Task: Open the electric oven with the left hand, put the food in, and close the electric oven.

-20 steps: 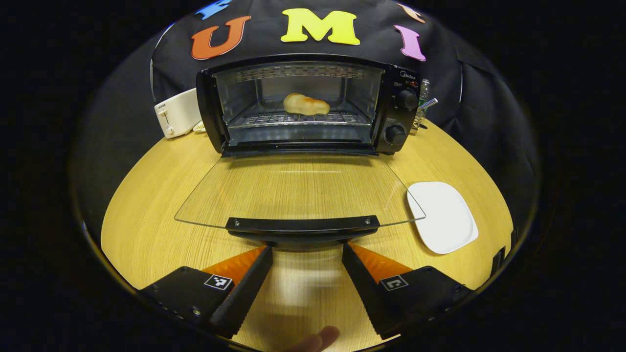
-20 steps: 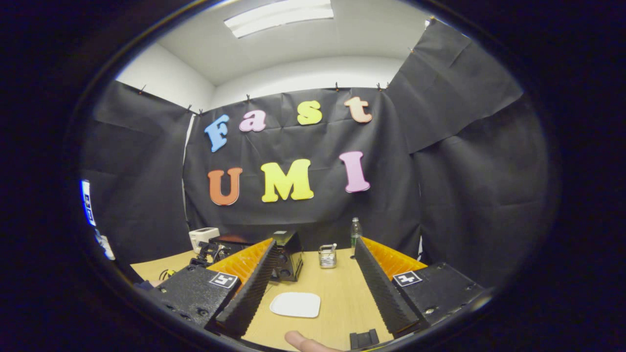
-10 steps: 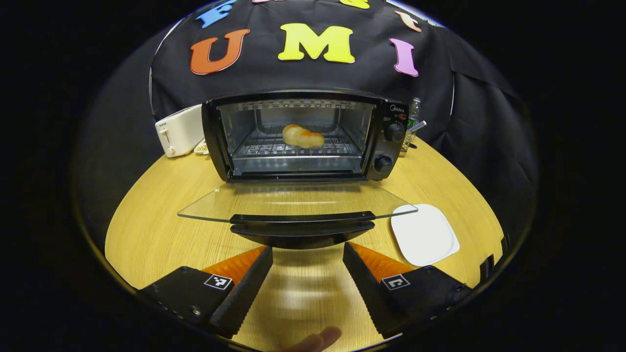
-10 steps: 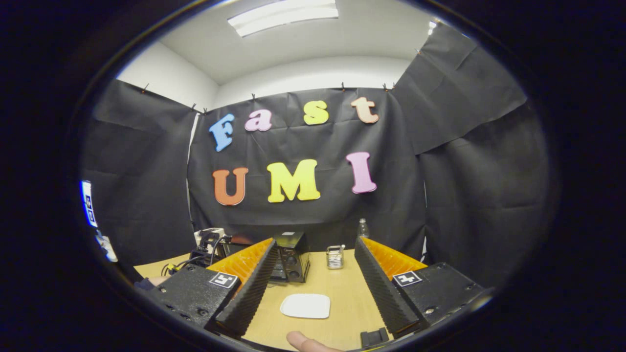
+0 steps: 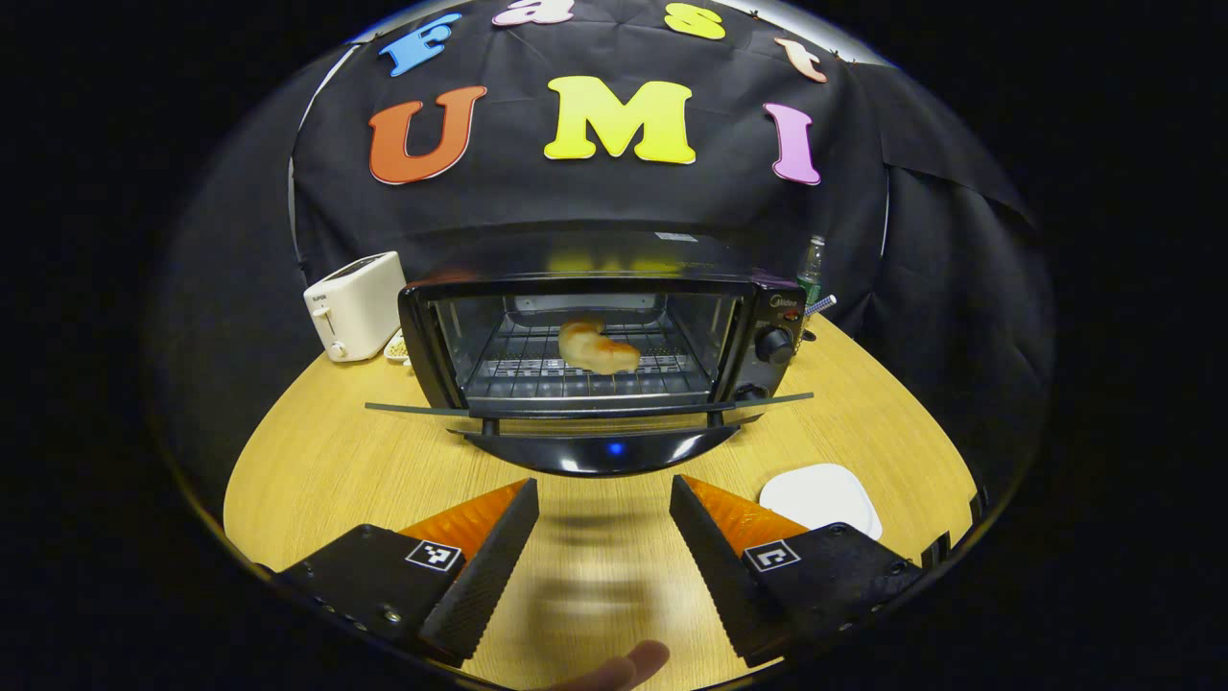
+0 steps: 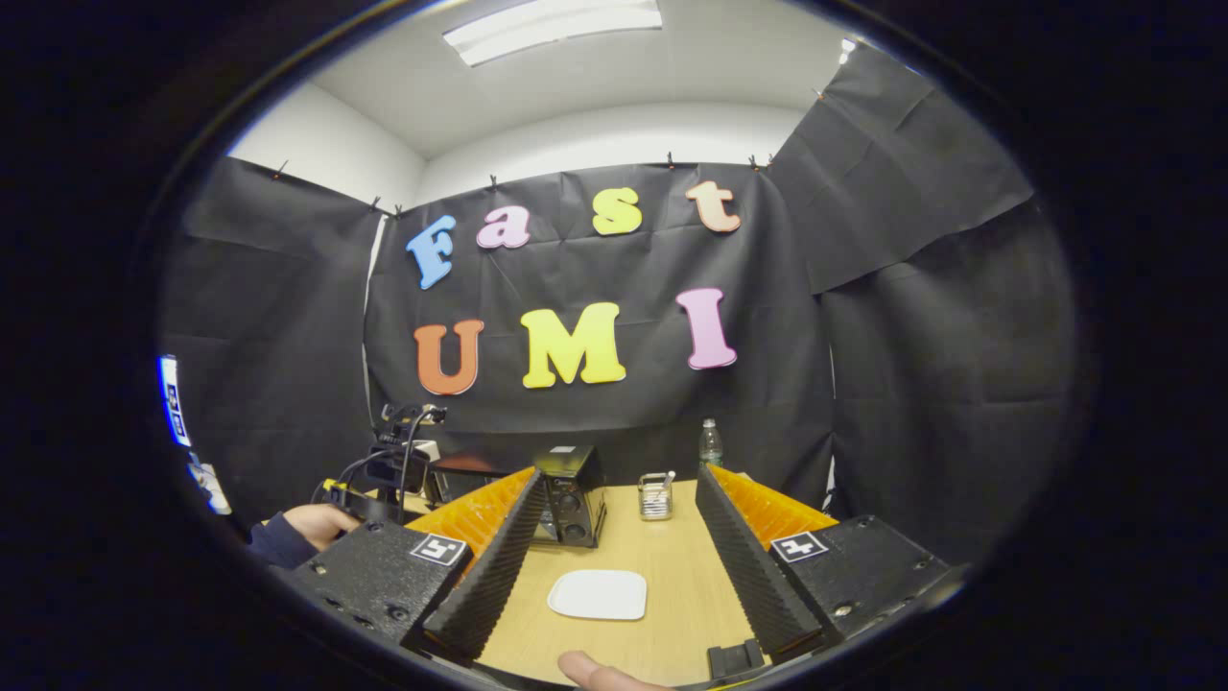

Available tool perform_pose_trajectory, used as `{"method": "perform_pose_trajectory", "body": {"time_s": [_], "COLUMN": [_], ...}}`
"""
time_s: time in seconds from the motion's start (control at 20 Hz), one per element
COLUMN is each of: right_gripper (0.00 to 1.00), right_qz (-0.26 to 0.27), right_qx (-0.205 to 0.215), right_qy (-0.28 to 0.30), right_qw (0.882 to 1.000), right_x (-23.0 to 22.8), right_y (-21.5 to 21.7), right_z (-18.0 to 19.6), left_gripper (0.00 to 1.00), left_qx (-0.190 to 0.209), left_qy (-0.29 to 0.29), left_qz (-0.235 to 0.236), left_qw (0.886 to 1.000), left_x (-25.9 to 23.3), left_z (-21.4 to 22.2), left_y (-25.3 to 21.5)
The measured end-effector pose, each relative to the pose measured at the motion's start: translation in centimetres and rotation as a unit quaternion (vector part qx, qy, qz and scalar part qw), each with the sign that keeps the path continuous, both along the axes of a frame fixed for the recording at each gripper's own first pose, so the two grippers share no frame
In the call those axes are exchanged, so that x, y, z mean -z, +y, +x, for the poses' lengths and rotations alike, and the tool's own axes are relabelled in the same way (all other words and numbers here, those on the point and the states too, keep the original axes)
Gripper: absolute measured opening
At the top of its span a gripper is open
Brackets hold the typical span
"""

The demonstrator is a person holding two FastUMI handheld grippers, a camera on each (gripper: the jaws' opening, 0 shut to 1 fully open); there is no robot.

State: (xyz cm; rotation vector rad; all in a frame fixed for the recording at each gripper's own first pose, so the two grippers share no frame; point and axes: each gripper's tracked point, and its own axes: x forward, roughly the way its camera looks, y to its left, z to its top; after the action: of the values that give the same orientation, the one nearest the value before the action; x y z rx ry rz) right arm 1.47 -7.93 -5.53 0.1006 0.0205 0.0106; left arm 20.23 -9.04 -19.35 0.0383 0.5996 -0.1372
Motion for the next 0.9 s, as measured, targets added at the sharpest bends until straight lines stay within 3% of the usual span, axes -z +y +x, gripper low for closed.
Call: {"method": "perform_pose_trajectory", "body": {"time_s": [0.3, 0.5, 0.9], "right_gripper": [0.96, 0.96, 0.96], "right_qz": [0.005, 0.02, 0.019], "right_qx": [0.014, 0.017, 0.038], "right_qy": [0.011, 0.027, 0.032], "right_qw": [1.0, 0.999, 0.999], "right_x": [0.9, 1.9, 1.9], "right_y": [-1.0, -1.0, -1.6], "right_z": [0.4, 1.1, 1.2], "left_gripper": [0.93, 0.91, 0.9], "left_qx": [-0.02, -0.032, 0.009], "left_qy": [-0.001, -0.047, -0.136], "left_qz": [-0.023, -0.038, -0.064], "left_qw": [1.0, 0.998, 0.989], "left_x": [-2.2, -4.6, -10.3], "left_z": [4.6, 7.0, -0.1], "left_y": [1.2, 1.8, 0.5]}}
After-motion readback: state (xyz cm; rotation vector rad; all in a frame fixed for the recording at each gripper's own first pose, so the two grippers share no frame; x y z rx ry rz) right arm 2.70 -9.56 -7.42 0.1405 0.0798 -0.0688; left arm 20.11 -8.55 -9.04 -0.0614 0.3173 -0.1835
